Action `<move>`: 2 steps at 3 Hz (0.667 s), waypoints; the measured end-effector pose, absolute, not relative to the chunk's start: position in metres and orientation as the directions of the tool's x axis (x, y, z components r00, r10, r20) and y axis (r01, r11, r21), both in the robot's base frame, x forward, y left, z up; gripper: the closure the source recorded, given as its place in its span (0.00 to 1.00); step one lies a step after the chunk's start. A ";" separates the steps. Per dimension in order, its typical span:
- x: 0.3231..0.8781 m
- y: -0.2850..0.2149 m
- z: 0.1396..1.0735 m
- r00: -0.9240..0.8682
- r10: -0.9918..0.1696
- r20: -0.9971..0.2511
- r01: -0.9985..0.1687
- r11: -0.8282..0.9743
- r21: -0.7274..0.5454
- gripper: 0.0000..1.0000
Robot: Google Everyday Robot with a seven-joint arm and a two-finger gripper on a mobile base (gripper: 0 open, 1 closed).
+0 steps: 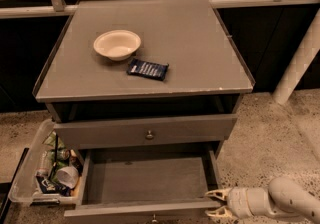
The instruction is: Open middle drawer
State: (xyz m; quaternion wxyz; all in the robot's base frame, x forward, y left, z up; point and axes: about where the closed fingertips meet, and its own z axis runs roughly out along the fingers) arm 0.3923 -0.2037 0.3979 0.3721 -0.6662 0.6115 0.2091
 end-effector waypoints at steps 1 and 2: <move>0.392 -0.204 0.398 0.165 -0.659 -0.734 -0.970 0.025 -0.240 0.36; 0.392 -0.204 0.398 0.165 -0.659 -0.734 -0.970 0.025 -0.240 0.13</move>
Offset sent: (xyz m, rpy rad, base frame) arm 0.0000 0.0000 0.0000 0.0000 0.0000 0.0000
